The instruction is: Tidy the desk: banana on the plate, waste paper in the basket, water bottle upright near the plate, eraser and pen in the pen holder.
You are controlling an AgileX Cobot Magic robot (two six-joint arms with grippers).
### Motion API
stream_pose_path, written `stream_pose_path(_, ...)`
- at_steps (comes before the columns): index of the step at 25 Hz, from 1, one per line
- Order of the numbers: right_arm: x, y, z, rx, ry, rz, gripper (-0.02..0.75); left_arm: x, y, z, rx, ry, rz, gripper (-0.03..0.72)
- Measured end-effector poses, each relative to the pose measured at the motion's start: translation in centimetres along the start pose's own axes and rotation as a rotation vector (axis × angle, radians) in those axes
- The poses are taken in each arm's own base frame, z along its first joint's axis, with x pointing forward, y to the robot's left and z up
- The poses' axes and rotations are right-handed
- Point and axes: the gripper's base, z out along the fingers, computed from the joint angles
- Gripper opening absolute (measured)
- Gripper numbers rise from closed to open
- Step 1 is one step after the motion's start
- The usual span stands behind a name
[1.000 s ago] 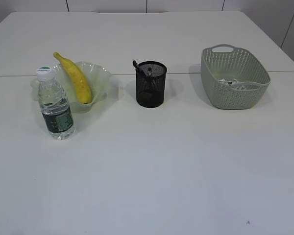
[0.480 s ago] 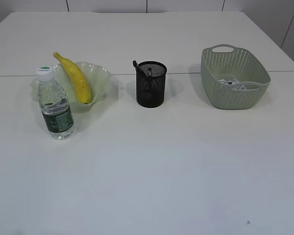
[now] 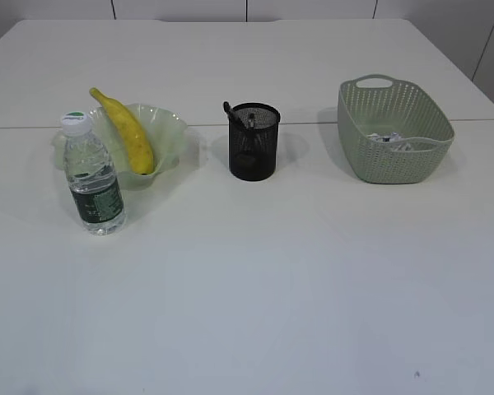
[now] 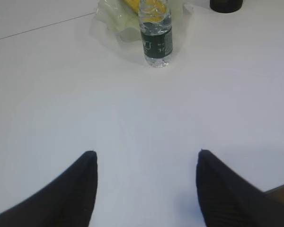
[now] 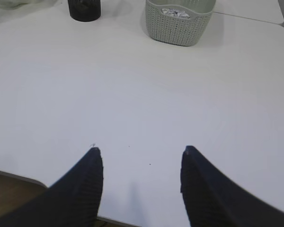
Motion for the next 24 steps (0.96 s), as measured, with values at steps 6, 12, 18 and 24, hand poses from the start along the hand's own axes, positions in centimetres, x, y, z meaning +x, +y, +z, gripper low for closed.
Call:
stream_pose_path(6, 0.00, 0.00, 0.00, 0.000, 0.000, 0.000, 0.393, 0.00, 0.00, 0.00, 0.000, 0.000, 0.002, 0.465)
stream_pose_path(12, 0.00, -0.03, 0.00, 0.003, 0.000, -0.002, 0.393, 0.00, 0.00, 0.00, 0.000, 0.000, 0.002, 0.465)
stream_pose_path(18, 0.00, -0.03, 0.00, 0.003, 0.000, -0.002, 0.393, 0.00, 0.00, 0.00, 0.000, 0.000, 0.002, 0.465)
stream_pose_path(24, 0.00, -0.03, 0.00, 0.003, 0.000, -0.002, 0.393, 0.00, -0.01, 0.00, 0.001, 0.000, 0.001, 0.465)
